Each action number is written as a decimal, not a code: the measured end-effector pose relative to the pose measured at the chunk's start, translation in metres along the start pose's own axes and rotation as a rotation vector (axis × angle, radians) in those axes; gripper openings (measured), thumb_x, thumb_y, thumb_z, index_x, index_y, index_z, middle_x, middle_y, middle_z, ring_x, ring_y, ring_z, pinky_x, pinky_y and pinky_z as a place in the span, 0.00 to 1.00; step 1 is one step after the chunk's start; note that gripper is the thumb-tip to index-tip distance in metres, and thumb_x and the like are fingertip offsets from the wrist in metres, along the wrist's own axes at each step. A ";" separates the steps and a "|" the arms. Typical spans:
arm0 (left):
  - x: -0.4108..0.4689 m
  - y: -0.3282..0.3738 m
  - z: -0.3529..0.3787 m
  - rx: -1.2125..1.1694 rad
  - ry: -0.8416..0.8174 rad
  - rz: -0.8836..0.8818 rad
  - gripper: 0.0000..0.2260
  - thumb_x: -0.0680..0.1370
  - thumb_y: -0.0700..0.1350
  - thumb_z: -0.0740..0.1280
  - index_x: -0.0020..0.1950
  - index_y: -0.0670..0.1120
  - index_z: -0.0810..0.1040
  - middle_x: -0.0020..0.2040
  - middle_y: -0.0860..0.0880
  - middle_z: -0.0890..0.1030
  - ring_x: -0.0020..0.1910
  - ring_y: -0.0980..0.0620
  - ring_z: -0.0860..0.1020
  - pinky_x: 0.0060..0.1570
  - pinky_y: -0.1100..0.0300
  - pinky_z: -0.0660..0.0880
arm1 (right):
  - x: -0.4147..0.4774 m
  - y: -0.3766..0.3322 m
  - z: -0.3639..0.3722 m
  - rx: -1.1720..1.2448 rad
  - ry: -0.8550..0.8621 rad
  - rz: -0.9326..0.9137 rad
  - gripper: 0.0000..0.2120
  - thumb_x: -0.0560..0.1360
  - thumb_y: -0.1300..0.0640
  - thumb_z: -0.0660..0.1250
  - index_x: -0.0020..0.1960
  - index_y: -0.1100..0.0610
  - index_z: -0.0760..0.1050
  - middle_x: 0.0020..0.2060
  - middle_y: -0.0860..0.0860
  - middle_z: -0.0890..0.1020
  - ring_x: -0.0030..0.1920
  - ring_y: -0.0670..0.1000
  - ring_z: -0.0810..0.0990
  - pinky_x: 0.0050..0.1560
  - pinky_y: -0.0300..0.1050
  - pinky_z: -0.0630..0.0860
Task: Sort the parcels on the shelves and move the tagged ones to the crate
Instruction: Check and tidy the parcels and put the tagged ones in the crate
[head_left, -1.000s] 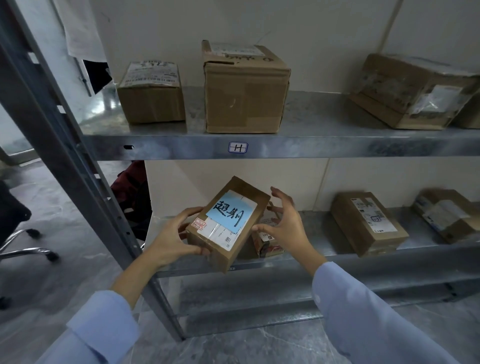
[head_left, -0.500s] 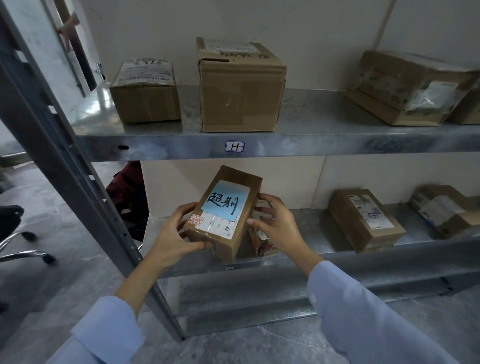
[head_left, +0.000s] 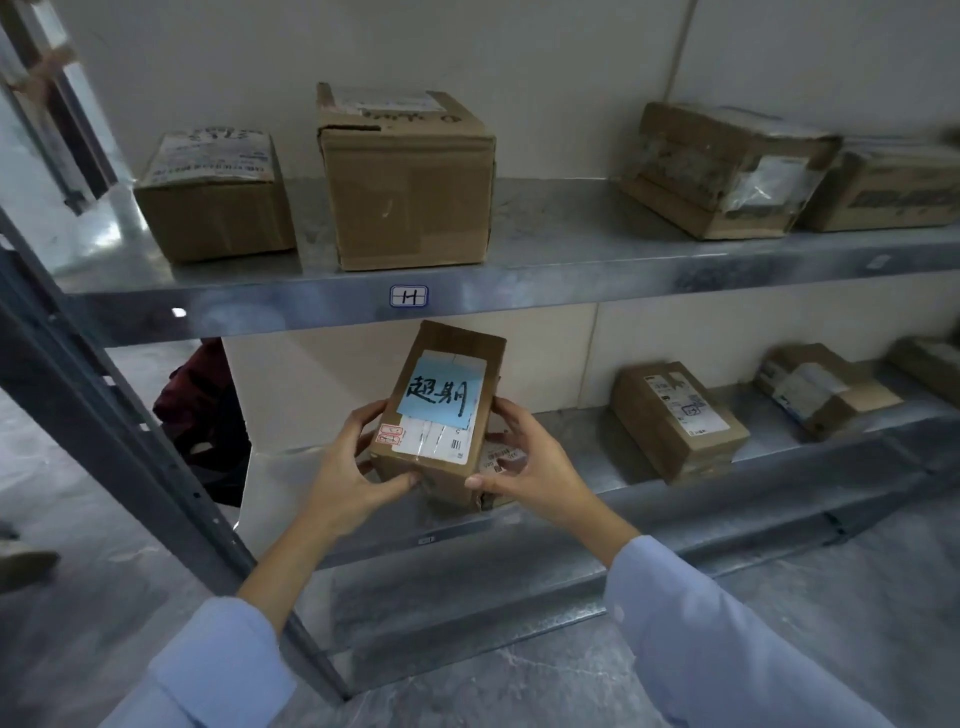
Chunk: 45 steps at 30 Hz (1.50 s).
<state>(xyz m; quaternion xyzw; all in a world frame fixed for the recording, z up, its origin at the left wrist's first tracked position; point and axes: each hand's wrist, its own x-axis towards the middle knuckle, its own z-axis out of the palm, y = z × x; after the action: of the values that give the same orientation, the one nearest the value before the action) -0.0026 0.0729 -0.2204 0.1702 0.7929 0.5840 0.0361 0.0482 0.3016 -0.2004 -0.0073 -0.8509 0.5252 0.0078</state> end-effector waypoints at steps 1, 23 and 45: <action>0.002 0.002 0.006 -0.006 -0.008 0.008 0.37 0.67 0.39 0.79 0.70 0.54 0.65 0.68 0.54 0.73 0.68 0.49 0.71 0.63 0.51 0.75 | -0.003 0.002 -0.003 0.002 0.009 0.007 0.50 0.63 0.49 0.80 0.77 0.50 0.57 0.73 0.44 0.67 0.72 0.48 0.68 0.67 0.57 0.73; 0.009 0.114 0.266 -0.041 -0.463 0.277 0.38 0.69 0.41 0.79 0.74 0.53 0.64 0.69 0.54 0.72 0.64 0.69 0.70 0.54 0.74 0.71 | -0.166 0.072 -0.174 0.014 0.644 0.075 0.48 0.57 0.40 0.81 0.66 0.24 0.55 0.59 0.30 0.76 0.62 0.34 0.74 0.58 0.38 0.76; -0.207 0.310 0.692 -0.229 -1.057 0.473 0.37 0.69 0.40 0.78 0.74 0.48 0.66 0.68 0.51 0.74 0.65 0.56 0.73 0.50 0.72 0.74 | -0.565 0.171 -0.424 -0.124 1.224 0.387 0.45 0.63 0.45 0.81 0.72 0.43 0.59 0.61 0.37 0.76 0.61 0.37 0.76 0.57 0.35 0.75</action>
<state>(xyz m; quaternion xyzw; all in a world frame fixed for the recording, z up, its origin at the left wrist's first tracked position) 0.4398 0.7210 -0.1769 0.6052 0.5397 0.4943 0.3133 0.6230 0.7457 -0.1664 -0.4593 -0.7047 0.3678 0.3964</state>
